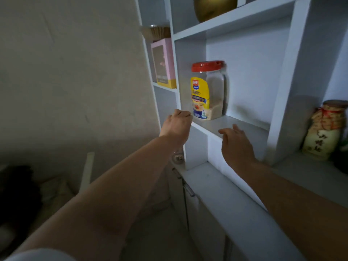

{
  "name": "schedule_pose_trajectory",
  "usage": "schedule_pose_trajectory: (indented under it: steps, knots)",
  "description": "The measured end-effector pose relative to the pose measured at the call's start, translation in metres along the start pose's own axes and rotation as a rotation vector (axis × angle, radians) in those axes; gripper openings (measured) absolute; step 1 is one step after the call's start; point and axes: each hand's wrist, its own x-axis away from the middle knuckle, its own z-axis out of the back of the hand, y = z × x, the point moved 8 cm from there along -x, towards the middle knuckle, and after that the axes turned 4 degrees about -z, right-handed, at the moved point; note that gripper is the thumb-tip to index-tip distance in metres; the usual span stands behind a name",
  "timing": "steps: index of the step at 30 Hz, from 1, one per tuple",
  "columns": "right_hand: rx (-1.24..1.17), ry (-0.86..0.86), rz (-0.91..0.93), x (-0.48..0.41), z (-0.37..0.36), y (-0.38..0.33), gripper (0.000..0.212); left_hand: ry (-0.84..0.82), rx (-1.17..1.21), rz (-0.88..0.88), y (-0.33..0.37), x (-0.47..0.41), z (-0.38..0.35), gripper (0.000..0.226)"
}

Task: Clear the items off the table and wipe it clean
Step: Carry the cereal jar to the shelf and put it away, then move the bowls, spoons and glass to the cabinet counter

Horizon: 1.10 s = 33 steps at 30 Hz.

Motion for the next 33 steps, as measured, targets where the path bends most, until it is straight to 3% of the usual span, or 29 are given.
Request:
schedule_pose_trajectory:
  steps: [13, 17, 22, 29, 33]
  knots:
    - [-0.22, -0.467, 0.265, 0.15, -0.091, -0.127, 0.038, -0.216, -0.099, 0.549, -0.084, 0.253, 0.053, 0.041]
    - [-0.25, -0.585, 0.373, 0.204, -0.111, -0.18, 0.039, -0.193, -0.151, 0.731, -0.107, 0.337, 0.072, 0.034]
    - [-0.335, -0.687, 0.525, 0.276, -0.115, -0.244, 0.038, -0.186, -0.13, 0.858, -0.109, 0.434, 0.101, 0.049]
    - [-0.414, -0.911, 0.575, 0.403, -0.128, -0.323, 0.038, -0.105, -0.155, 1.148, -0.127, 0.599, 0.166, 0.056]
    - [-0.403, -0.951, 0.607, 0.457, -0.129, -0.35, 0.037, -0.029, -0.176, 1.301, -0.137, 0.685, 0.199, 0.058]
